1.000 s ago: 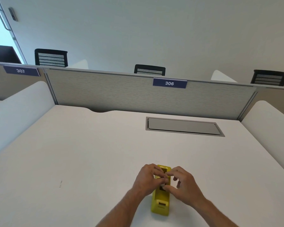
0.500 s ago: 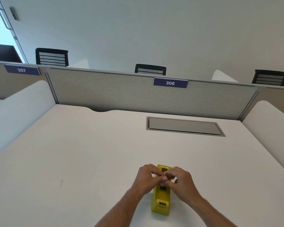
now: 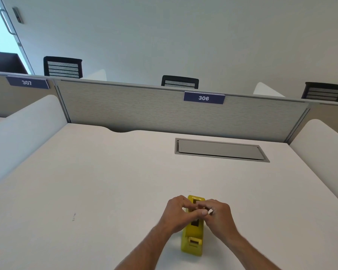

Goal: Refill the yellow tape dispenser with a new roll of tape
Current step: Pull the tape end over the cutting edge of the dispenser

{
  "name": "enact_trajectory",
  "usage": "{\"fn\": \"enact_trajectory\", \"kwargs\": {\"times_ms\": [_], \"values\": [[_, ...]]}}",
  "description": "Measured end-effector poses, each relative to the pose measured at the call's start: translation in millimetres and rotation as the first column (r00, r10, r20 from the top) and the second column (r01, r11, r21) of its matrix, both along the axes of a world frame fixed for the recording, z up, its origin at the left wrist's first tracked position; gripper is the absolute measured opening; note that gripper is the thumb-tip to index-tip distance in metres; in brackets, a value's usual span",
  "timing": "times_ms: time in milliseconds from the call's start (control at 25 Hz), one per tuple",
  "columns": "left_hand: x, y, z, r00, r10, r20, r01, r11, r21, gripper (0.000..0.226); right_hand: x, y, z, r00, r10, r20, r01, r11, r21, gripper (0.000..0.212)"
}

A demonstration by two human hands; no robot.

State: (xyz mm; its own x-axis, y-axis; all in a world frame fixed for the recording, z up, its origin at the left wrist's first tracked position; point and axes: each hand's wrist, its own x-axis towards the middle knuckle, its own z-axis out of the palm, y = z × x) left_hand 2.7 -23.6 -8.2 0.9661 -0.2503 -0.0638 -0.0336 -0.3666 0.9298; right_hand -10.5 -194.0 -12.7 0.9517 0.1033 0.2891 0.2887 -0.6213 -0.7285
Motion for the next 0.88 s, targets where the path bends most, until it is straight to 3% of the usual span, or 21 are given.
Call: {"fn": "enact_trajectory", "kwargs": {"times_ms": [120, 200, 320, 560, 680, 720, 760, 800, 880], "values": [[-2.3, -1.6, 4.3, 0.999, -0.013, -0.034, 0.012, 1.000, -0.019, 0.050, -1.5, 3.6, -1.0, 0.997, -0.070, 0.020, 0.070, 0.997, -0.006, 0.025], [-2.5, -2.3, 8.4, 0.994, -0.054, -0.093, 0.042, 0.991, -0.127, 0.074, -1.3, 3.3, -5.3, 0.994, -0.109, 0.017, 0.109, 0.994, 0.001, 0.037], [-2.3, -0.3, 17.2, 0.973, -0.073, -0.221, 0.025, 0.977, -0.214, 0.097, -2.0, 2.7, -7.4, 0.991, -0.135, -0.018, 0.136, 0.988, 0.076, 0.034], [-1.4, -1.9, 17.6, 0.941, -0.091, -0.325, 0.033, 0.983, -0.179, 0.076, -4.3, 3.7, -7.9, 0.987, -0.144, 0.067, 0.143, 0.989, 0.026, 0.033], [0.3, 2.1, 15.2, 0.971, -0.026, -0.237, -0.008, 0.990, -0.143, 0.046, -4.7, 4.8, -6.4, 0.988, -0.120, 0.093, 0.124, 0.991, -0.042, 0.028], [1.9, 6.9, 13.8, 0.988, -0.020, -0.154, 0.011, 0.998, -0.063, 0.034, -4.8, 4.9, -5.3, 0.991, -0.107, 0.083, 0.112, 0.992, -0.057, 0.025], [4.4, 12.3, 11.6, 0.995, -0.059, -0.074, 0.065, 0.994, 0.083, 0.043, -5.2, 4.5, -4.2, 0.993, -0.086, 0.077, 0.092, 0.992, -0.081, 0.022], [7.1, 17.8, 9.4, 0.988, -0.153, -0.028, 0.155, 0.952, 0.265, 0.063, -5.8, 4.4, -2.5, 0.995, -0.057, 0.079, 0.066, 0.991, -0.114, 0.020], [13.0, 25.8, 3.2, 0.942, -0.332, -0.044, 0.301, 0.781, 0.547, 0.096, -8.1, 4.4, 1.4, 0.997, -0.001, 0.082, 0.016, 0.981, -0.192, 0.016]]}}
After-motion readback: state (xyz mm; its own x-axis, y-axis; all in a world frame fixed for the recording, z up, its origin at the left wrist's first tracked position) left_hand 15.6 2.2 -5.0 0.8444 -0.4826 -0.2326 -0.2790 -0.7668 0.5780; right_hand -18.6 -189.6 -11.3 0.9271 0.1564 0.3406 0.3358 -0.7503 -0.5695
